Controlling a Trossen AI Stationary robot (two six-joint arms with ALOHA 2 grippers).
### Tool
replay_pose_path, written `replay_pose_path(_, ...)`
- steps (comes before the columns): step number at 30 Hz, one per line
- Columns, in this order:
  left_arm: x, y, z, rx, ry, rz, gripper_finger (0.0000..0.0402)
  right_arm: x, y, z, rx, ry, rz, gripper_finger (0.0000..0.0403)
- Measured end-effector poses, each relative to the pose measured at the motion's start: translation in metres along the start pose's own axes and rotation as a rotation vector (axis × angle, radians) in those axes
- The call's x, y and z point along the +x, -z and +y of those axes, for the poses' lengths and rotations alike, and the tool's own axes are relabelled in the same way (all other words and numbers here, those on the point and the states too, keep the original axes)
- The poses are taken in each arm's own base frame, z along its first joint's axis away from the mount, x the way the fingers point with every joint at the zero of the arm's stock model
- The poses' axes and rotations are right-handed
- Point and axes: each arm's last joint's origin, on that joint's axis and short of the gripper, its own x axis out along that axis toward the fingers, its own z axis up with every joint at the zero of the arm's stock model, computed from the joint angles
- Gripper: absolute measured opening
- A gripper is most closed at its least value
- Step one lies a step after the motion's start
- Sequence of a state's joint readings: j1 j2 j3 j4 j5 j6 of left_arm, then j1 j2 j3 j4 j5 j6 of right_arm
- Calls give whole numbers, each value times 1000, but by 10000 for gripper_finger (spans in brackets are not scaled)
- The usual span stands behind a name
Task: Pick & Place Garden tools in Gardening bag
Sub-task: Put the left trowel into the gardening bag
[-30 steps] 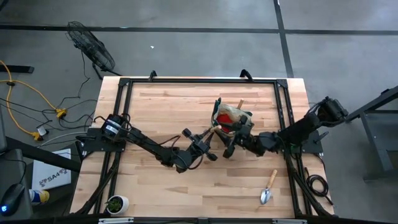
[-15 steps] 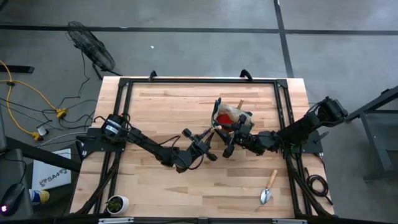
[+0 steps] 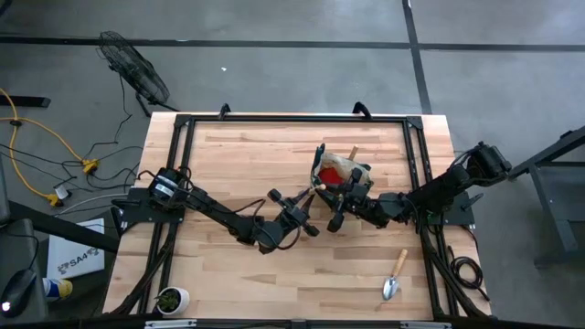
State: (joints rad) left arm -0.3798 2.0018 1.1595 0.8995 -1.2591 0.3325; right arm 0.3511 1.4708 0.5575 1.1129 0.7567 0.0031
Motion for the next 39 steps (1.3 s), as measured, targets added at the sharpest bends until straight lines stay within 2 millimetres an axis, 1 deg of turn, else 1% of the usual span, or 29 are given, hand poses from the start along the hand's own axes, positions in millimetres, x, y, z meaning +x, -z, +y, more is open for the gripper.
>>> replay_pose_path(4,0,0,0,8,5,0,98,0,0,0,-5,-4,0,59)
replay_pose_path(7,0,1,-1,22,7,4,114,0,0,0,-7,-4,0,59)
replay_pose_path(17,-7,4,-3,100,4,19,121,-1,0,0,-47,-2,13,59)
replay_pose_path(21,-18,2,-6,129,4,19,121,-3,-3,-3,-77,3,46,59)
replay_pose_path(24,-30,-6,-6,128,27,5,122,-5,-7,-4,-90,-6,60,59)
replay_pose_path(28,-42,-11,-1,146,38,0,122,-8,-12,-6,-112,-56,87,59)
replay_pose_path(31,-46,-13,10,118,75,-6,122,-11,-15,-6,-123,-94,103,59)
replay_pose_path(33,-46,-12,19,50,152,-7,122,-13,-17,-6,-129,-135,113,59)
replay_pose_path(37,-40,-4,44,-76,339,64,122,-15,-18,-6,-138,-191,131,59)
replay_pose_path(39,-37,3,60,-121,389,126,122,-15,-19,-4,-127,-233,129,59)
